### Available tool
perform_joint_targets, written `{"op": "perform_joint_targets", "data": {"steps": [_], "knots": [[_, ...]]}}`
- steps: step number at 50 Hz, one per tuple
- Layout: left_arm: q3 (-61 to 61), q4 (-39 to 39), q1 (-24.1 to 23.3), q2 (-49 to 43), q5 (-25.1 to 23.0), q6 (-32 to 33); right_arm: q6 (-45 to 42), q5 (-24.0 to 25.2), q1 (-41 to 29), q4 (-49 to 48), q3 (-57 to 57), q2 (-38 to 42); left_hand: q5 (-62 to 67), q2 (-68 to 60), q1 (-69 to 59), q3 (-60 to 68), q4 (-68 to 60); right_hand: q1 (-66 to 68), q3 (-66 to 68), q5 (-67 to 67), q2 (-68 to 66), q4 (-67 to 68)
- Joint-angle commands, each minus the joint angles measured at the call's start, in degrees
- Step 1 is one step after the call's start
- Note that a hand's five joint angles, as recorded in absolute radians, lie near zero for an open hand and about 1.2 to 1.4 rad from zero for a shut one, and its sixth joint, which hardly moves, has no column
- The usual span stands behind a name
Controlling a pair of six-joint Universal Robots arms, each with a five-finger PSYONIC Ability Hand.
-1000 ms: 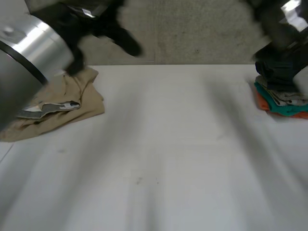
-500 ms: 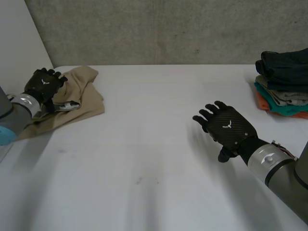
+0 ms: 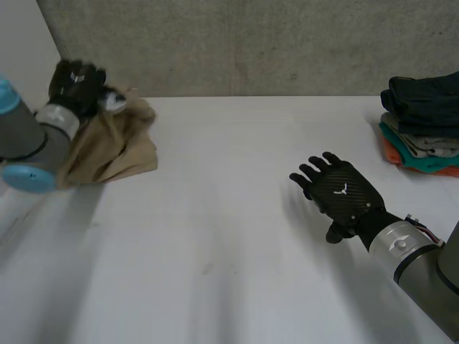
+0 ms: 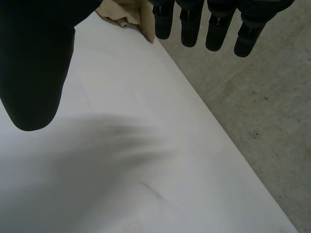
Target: Fold the laundry.
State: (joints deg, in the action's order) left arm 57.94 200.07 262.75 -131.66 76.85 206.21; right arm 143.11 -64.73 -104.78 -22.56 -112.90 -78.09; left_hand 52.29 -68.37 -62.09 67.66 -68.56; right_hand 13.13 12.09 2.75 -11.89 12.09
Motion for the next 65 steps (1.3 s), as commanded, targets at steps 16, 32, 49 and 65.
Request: {"op": "perform_joint_targets", "data": {"steps": [16,32,49,65], "knots": [[5.5,-1.3,-39.1,-3.2,0.9,-23.7,10.5,-17.0,6.0,-0.1,3.7,-2.7,-41.2,47.3,41.0,-46.6,47.5,-3.1,-2.1,-2.8,1.9,-2.1],[16.8,-4.2,-32.0,19.2,0.1,-22.4,10.7,-16.9,7.0,12.6,6.8,-9.0,-49.6,55.6,49.4,-54.9,55.8,-3.1,-2.1,-2.8,1.9,-2.1],[5.9,-11.3,-15.9,-0.3,-11.1,3.9,10.6,-17.3,-0.2,20.7,0.0,-5.5,-48.7,54.8,48.5,-54.1,55.0,-3.1,-2.1,-2.8,1.9,-2.1],[-7.1,-10.7,-18.9,-16.0,-11.7,5.8,10.4,-23.0,-4.3,0.5,-5.4,5.0,9.8,-3.7,-10.0,4.4,-3.5,37.0,38.1,37.4,-38.3,38.1]]}}
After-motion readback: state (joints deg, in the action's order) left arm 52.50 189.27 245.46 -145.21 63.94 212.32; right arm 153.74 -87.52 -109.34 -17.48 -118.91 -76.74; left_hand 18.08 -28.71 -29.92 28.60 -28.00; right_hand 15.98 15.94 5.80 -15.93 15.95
